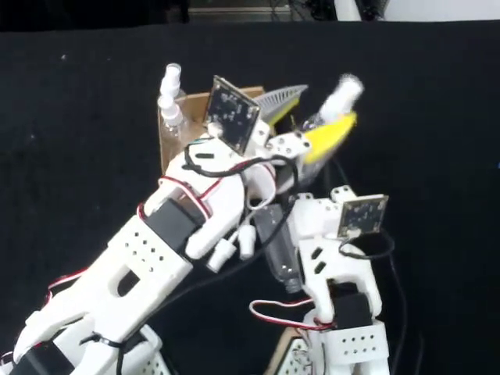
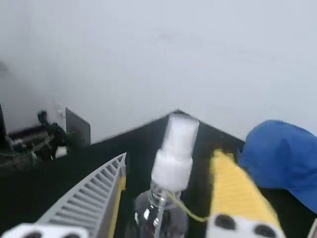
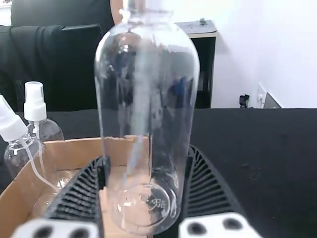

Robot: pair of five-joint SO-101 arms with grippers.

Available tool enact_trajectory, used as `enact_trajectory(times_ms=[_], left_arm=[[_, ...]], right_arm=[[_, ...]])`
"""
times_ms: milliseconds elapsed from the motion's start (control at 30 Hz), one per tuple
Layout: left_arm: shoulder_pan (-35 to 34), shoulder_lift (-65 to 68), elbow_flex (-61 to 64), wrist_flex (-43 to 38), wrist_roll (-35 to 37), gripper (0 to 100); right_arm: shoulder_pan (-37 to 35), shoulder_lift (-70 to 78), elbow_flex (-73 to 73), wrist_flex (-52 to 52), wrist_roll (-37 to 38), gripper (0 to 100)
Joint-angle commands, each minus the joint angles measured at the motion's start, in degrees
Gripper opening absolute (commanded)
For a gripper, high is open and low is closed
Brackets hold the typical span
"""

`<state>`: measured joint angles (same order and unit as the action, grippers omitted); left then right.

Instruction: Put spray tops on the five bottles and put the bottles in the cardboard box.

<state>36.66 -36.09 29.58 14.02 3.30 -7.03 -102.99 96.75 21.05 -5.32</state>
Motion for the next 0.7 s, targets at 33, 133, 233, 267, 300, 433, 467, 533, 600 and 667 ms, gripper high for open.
enact_trajectory(times_ms=[33,133,233,267,300,433,467,533,600,667], left_arm=[[-0.9,-2.3,-7.3,8.2,3.9,27],[-1.2,-2.3,-10.9,12.0,4.0,27],[-1.7,-3.2,-14.4,16.1,4.0,27],[-2.9,-4.5,-16.1,18.5,4.0,27],[-4.0,-6.1,-17.7,21.3,4.0,27],[-8.3,-12.5,-19.8,31.8,4.0,27],[-10.5,-14.0,-19.8,34.5,4.0,27],[-16.0,-16.5,-19.6,40.4,4.0,27],[-22.0,-19.0,-17.8,44.7,4.0,27],[-27.2,-21.2,-13.8,47.5,4.0,27]], right_arm=[[1.8,-2.8,-0.1,0.1,-0.1,1.1],[1.8,-2.8,-0.1,0.1,-0.1,1.1],[1.8,-2.8,-0.1,0.2,-0.1,1.1],[1.8,-2.8,-0.1,0.2,-0.1,1.1],[1.9,-2.8,-0.1,0.2,-0.1,1.1],[2.2,-2.7,-0.1,0.3,-0.1,1.1],[2.2,-2.6,-0.1,0.4,-0.1,1.1],[2.2,-2.8,-0.2,1.9,-0.1,1.1],[2.2,-2.8,-0.5,2.5,-0.1,1.1],[1.8,-2.8,-0.5,2.5,-0.1,1.1]])
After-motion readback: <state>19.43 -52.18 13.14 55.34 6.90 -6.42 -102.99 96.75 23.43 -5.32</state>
